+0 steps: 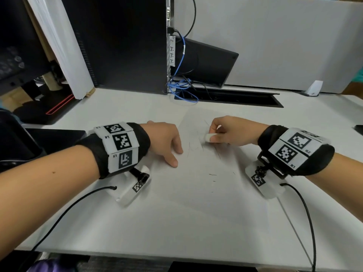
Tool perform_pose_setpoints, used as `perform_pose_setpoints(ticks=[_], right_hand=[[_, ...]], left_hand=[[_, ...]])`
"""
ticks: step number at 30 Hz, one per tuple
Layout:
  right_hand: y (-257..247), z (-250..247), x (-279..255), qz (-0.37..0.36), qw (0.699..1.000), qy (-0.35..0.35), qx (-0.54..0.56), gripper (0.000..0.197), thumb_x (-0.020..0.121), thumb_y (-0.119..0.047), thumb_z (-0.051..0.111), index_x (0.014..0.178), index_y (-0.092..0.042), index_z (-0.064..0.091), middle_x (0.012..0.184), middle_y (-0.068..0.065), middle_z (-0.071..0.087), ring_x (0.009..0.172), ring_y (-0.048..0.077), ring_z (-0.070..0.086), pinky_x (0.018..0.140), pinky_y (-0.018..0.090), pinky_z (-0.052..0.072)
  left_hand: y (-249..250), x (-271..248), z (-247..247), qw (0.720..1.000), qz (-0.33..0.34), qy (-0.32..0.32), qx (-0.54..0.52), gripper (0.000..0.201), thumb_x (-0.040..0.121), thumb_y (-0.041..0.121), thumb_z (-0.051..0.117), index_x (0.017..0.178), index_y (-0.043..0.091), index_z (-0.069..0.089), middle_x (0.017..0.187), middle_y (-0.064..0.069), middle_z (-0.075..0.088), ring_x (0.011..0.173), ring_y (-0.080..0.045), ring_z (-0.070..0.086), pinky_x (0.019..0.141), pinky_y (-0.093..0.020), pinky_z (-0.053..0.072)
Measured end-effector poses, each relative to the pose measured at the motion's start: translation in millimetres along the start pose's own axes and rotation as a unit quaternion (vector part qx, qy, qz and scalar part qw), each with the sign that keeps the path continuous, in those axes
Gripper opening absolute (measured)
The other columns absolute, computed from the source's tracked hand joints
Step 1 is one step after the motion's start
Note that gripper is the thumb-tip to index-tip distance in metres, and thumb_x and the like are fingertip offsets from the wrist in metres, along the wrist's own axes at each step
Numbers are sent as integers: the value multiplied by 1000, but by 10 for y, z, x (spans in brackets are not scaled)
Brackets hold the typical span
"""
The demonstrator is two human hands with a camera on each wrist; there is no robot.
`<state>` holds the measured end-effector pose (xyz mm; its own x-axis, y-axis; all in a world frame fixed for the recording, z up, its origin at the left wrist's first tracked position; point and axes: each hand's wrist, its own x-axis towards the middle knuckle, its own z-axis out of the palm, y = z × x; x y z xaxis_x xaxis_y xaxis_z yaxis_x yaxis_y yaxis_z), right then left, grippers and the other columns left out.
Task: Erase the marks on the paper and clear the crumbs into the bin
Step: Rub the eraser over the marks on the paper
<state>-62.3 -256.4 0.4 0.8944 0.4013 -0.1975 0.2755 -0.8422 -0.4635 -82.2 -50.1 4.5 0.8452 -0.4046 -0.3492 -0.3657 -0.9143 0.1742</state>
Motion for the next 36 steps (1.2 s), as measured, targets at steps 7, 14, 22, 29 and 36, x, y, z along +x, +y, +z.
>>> perform_pose_setpoints(ticks=[7, 14, 22, 29, 36], right_hand=[[-109, -23, 49, -28, 998, -31, -48, 17, 86, -30, 64, 73, -29, 52, 97, 6, 66, 87, 23, 59, 84, 32, 47], [-232, 159, 301, -28, 999, -20, -19, 10, 86, -22, 65, 91, -17, 58, 61, -5, 57, 47, 3, 53, 49, 9, 39], [-298, 192, 260, -65, 995, -79, 5, 8, 81, -17, 71, 77, -14, 64, 58, -7, 56, 52, 8, 53, 54, 13, 41], [-353, 220, 201, -72, 991, -102, 39, 12, 80, -12, 71, 70, -12, 65, 51, -8, 56, 41, 2, 49, 50, 14, 41], [-354, 204, 198, -70, 995, -68, 23, 21, 82, -12, 69, 64, -17, 59, 52, -8, 54, 45, 3, 49, 54, 16, 40]], left_hand=[[-35, 192, 36, 999, -1, 0, -36, 61, 64, 45, 80, 117, 30, 54, 132, 8, 43, 113, -15, 48, 98, -32, 40], [-29, 218, -1, 993, -10, -113, 42, 106, 75, 57, 65, 149, 34, -7, 157, 16, -13, 146, -9, 4, 116, -36, 10], [-6, 275, 60, 990, -21, -117, 80, 112, 70, 71, 59, 148, 34, -13, 156, 15, -18, 145, -11, -15, 114, -54, -2], [-8, 265, 57, 989, -24, -123, 77, 115, 68, 72, 60, 147, 36, -14, 155, 18, -19, 143, -12, -22, 113, -56, -6], [22, 245, 45, 989, -28, -123, 80, 116, 68, 71, 61, 148, 34, -15, 155, 17, -20, 143, -13, -22, 113, -53, -7]])
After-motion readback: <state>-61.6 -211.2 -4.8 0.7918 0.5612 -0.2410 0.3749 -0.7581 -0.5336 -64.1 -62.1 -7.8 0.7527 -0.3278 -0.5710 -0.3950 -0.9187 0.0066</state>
